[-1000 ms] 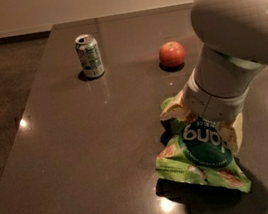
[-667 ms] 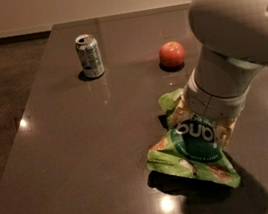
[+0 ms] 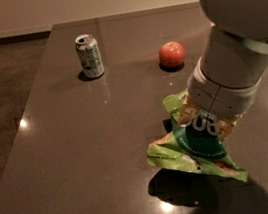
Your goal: Pick green rice chip bag
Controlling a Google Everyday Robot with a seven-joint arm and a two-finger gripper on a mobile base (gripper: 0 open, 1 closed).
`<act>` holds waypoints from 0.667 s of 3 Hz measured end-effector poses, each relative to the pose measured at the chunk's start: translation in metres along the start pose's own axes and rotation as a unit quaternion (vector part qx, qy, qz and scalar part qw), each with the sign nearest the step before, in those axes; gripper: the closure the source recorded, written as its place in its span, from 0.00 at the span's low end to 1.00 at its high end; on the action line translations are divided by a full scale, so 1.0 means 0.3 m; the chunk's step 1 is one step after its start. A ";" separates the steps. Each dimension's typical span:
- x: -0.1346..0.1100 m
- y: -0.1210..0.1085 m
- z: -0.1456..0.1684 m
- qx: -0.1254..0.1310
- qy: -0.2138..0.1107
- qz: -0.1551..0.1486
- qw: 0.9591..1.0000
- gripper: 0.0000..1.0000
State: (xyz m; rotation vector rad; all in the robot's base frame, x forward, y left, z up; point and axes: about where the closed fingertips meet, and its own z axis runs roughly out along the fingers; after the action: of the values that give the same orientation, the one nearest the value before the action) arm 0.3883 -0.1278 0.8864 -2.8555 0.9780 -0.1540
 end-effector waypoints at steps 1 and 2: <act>-0.069 -0.015 -0.092 0.020 -0.030 -0.005 0.999 1.00; -0.140 -0.043 -0.187 0.037 -0.062 -0.011 0.997 1.00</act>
Offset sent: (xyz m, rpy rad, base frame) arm -0.0534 0.0455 0.0802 0.2025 0.1274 0.0651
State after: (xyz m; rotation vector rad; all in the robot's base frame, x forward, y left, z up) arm 0.3556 -0.0964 0.9413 -2.7719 0.8976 -0.0152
